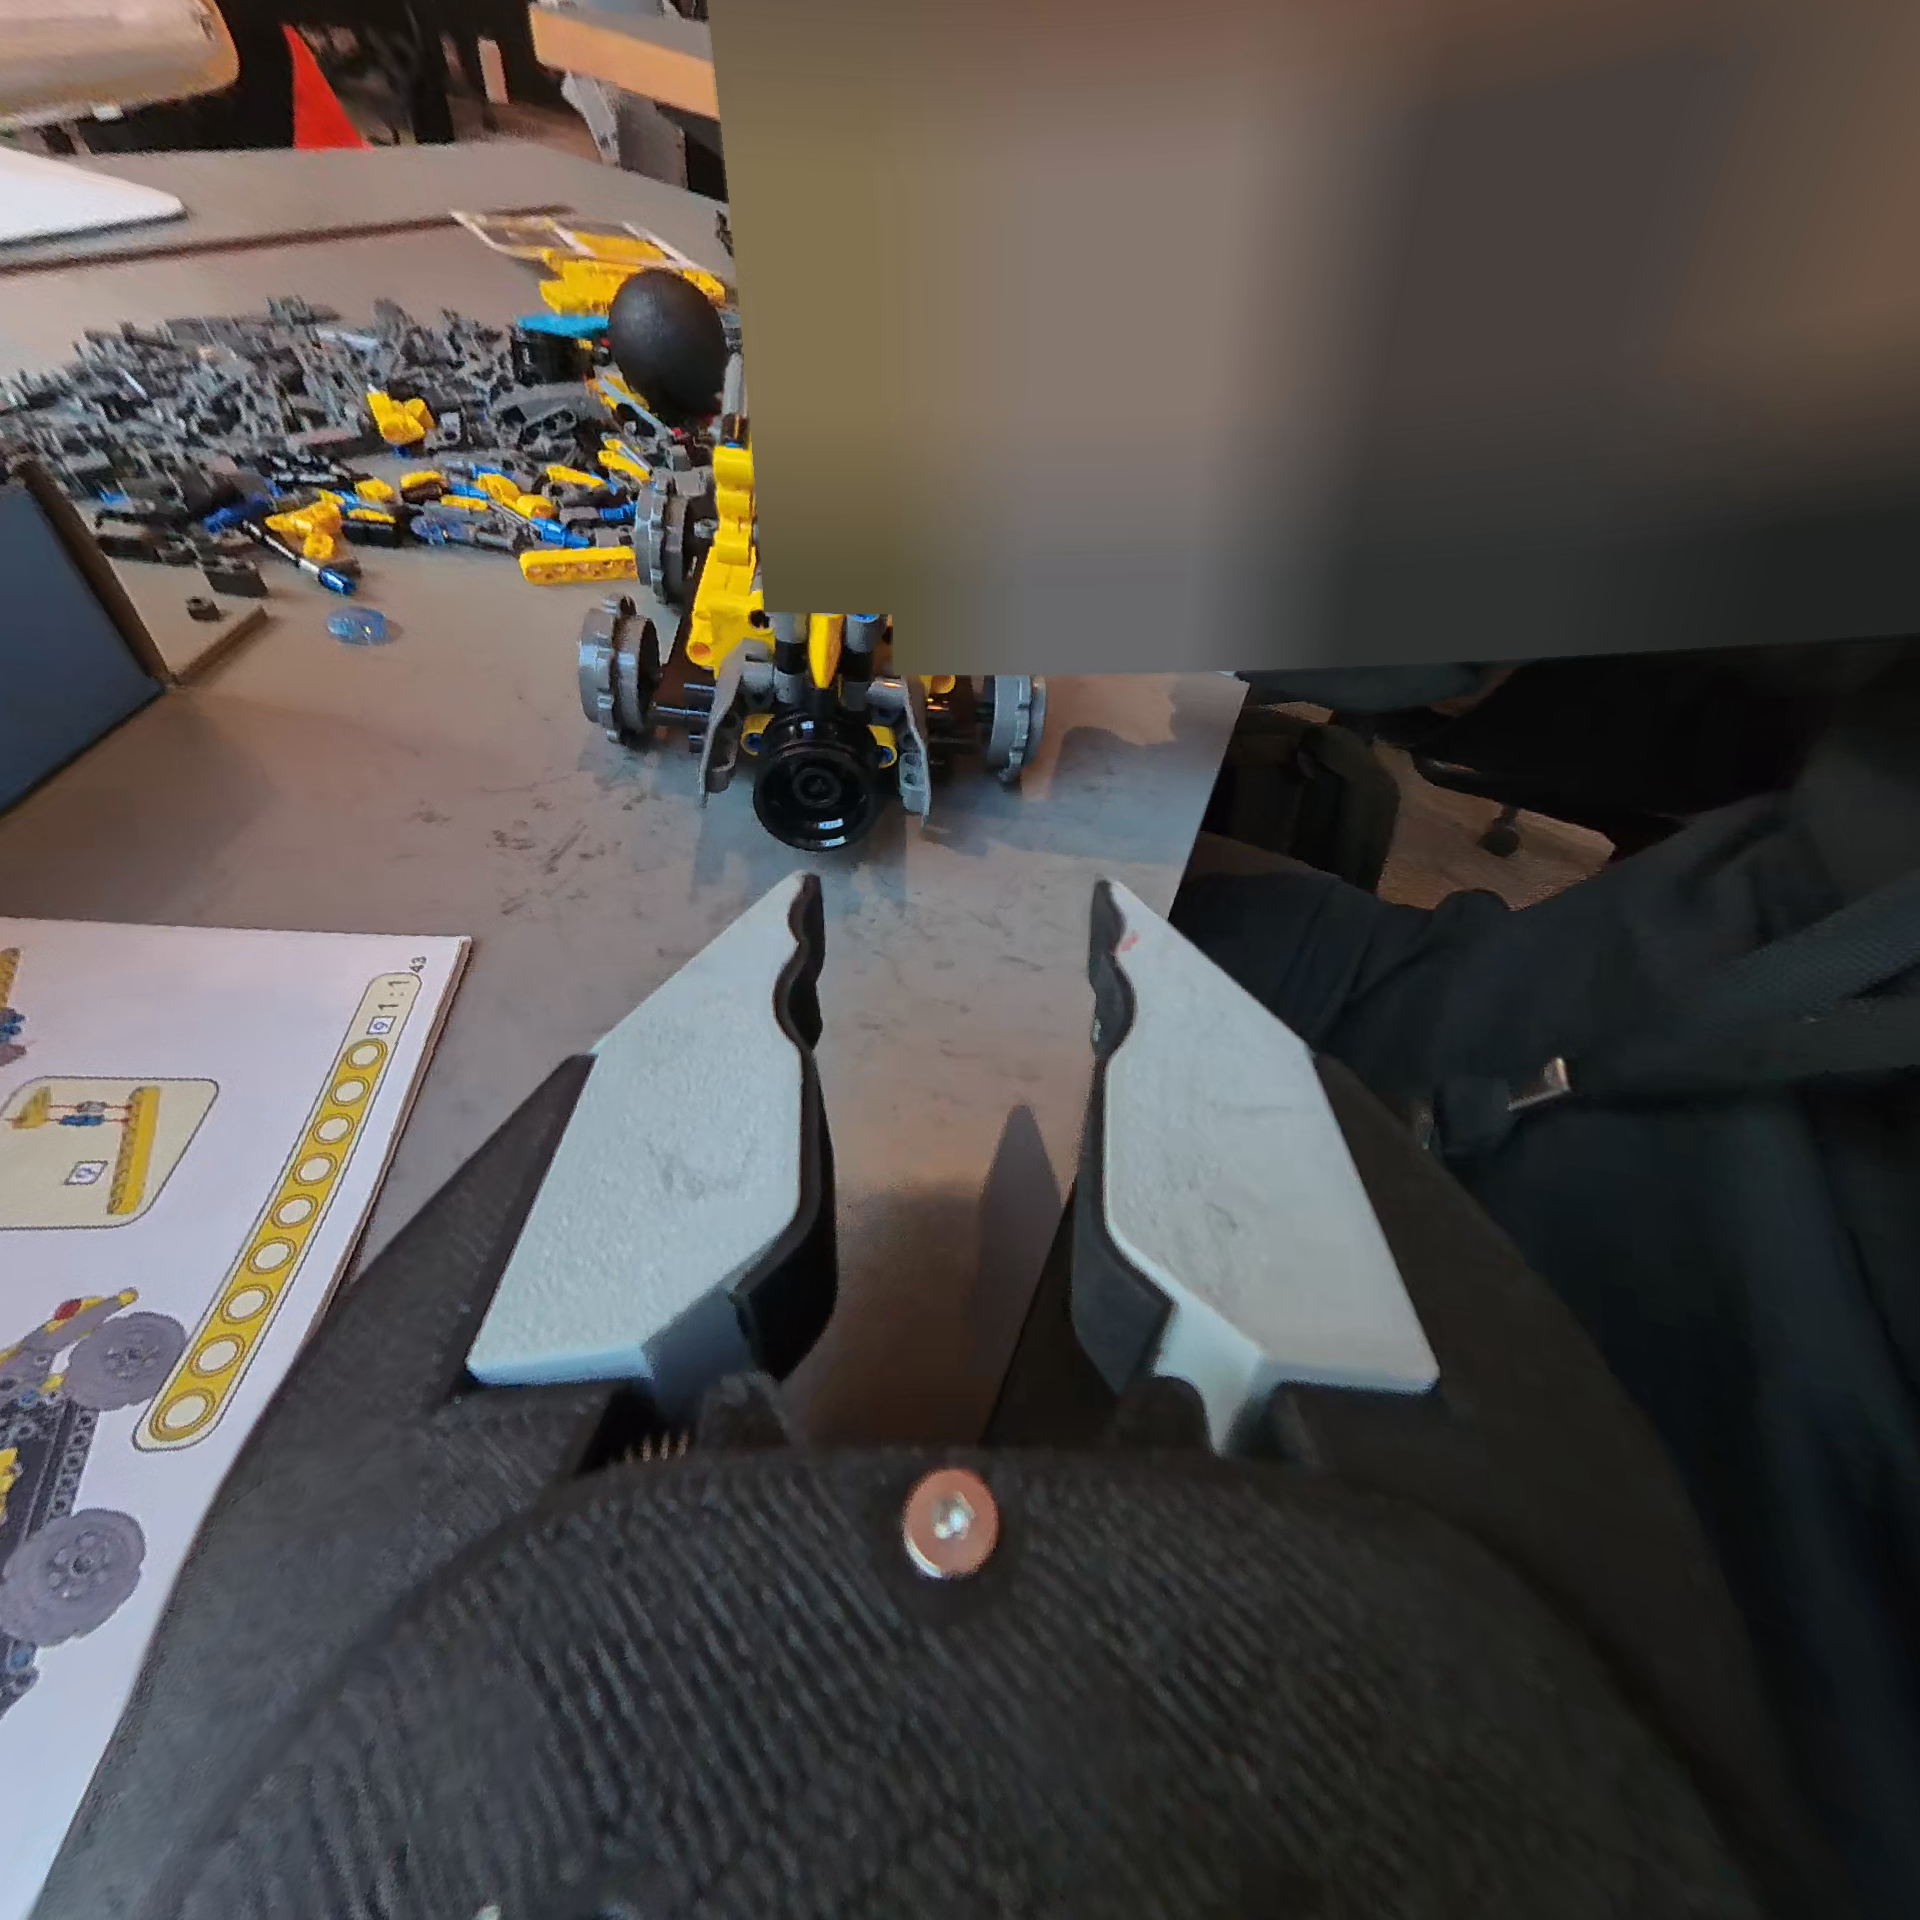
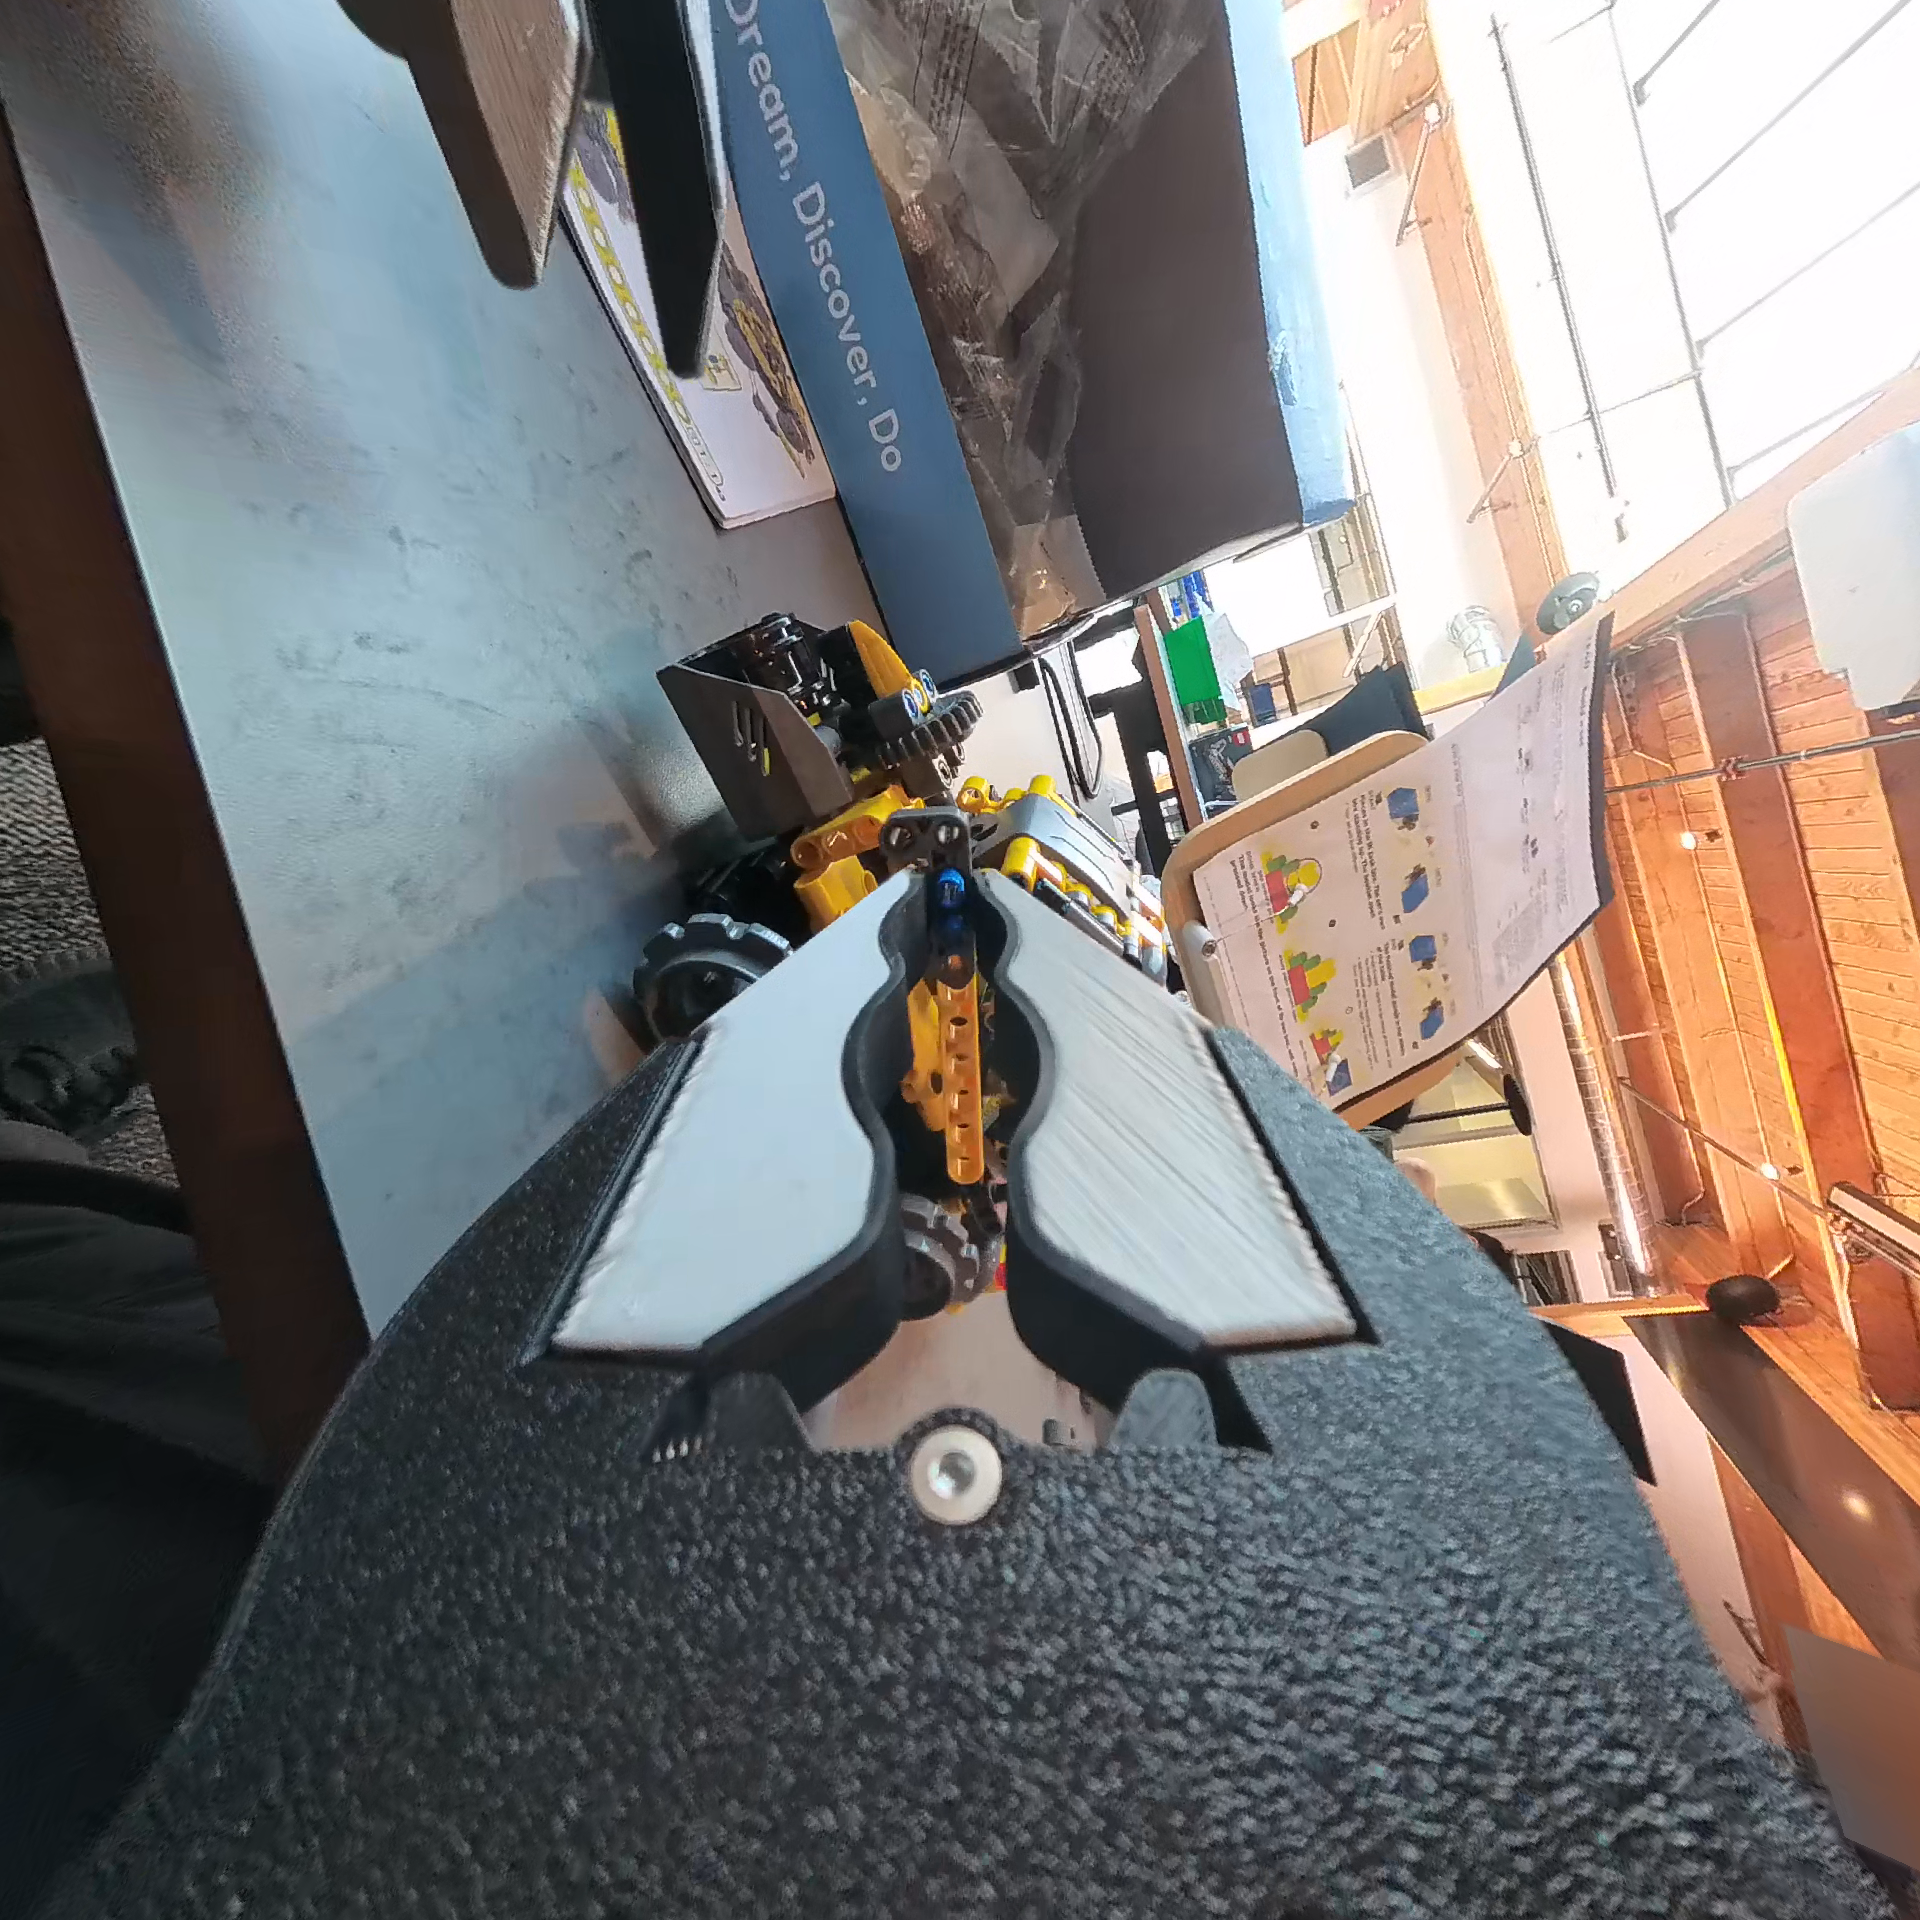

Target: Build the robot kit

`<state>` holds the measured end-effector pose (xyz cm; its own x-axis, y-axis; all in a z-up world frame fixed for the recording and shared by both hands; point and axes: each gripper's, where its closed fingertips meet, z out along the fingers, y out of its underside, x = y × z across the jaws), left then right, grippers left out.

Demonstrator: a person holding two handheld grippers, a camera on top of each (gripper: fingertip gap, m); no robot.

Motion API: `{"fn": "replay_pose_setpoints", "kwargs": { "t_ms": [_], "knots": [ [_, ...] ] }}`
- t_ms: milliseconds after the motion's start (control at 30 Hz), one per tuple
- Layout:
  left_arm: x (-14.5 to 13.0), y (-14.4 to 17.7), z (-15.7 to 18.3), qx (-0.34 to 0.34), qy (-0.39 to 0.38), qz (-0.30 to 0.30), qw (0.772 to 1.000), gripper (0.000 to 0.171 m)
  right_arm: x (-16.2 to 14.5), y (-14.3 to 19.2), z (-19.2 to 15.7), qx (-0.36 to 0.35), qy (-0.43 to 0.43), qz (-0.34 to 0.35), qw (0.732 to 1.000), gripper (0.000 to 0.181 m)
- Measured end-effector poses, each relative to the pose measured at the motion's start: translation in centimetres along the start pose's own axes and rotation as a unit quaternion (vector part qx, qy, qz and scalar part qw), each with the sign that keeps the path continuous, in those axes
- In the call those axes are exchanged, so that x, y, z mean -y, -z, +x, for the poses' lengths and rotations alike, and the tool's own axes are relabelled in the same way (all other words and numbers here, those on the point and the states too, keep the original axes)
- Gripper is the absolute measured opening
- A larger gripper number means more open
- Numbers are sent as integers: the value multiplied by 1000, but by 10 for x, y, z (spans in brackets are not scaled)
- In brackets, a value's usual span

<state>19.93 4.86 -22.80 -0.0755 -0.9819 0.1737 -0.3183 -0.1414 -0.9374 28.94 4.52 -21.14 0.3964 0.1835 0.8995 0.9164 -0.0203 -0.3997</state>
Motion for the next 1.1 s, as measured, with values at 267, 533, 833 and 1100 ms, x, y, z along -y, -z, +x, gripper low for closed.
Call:
{"fn": "replay_pose_setpoints", "kwargs": {
  "t_ms": [267,533,833,1100],
  "knots": [
    [0,-3,0,14,-16,-1,1000,45,-4,5,-9,-4,48,-1,999,7],
    [-2,-9,-3,29,-8,-15,999,49,-7,4,-9,-5,89,8,996,7],
    [19,-36,-17,24,4,-46,999,73,-3,0,-13,4,127,19,992,7],
    [28,-64,-41,14,-76,-92,993,78,-6,-6,-14,15,130,16,991,7]
  ]
}}
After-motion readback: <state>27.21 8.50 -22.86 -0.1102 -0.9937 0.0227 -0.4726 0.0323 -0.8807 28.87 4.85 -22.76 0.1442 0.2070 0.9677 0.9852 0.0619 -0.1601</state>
